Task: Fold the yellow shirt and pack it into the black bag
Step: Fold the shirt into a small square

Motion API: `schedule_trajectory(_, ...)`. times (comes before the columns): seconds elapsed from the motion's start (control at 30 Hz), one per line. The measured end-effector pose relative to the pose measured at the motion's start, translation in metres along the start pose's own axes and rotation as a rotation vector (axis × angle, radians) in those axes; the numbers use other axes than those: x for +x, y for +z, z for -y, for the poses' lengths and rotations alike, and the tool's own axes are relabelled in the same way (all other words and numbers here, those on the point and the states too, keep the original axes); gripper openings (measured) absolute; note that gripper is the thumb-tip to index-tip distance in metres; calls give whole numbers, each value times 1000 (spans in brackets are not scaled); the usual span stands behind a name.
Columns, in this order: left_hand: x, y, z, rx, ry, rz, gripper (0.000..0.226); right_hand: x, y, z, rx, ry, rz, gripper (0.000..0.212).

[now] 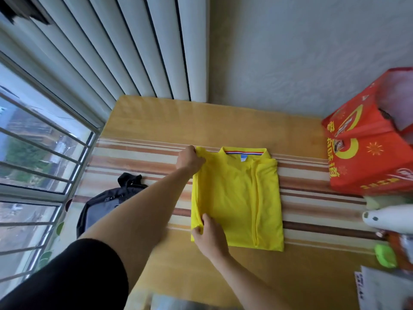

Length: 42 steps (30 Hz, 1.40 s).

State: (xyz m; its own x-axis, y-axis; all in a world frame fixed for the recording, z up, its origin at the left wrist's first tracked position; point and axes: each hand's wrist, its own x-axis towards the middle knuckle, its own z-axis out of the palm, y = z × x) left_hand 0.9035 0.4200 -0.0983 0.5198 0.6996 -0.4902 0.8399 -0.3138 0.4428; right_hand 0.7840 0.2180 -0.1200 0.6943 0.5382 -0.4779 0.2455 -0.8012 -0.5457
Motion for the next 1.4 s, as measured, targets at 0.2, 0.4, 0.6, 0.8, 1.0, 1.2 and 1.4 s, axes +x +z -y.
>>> schedule_trajectory(0.2,-22,48,-32,-63,-9,-139,18,-12,-26,-38,-69,202,-132,39)
schedule_trajectory(0.4,-32,68,-39,-139,2,-228,12,-8,-34,-60,-52,193,28,53)
schedule_trajectory(0.6,-35,74,-52,-205,60,-251,9,-11,-43,-60,-97,265,13,57)
schedule_trajectory(0.8,-37,101,-54,-186,183,-61,23,-10,-43,-65,-141,294,-80,40)
schedule_trajectory(1.0,-44,95,-29,-84,408,-106,8,-3,-41,-65,-262,4,-247,56)
schedule_trajectory(1.2,-56,98,13,407,617,73,50,8,-29,-76,-332,-201,-73,54)
schedule_trajectory(1.4,-64,89,15,447,653,153,59,26,-64,-82,-115,-211,78,17)
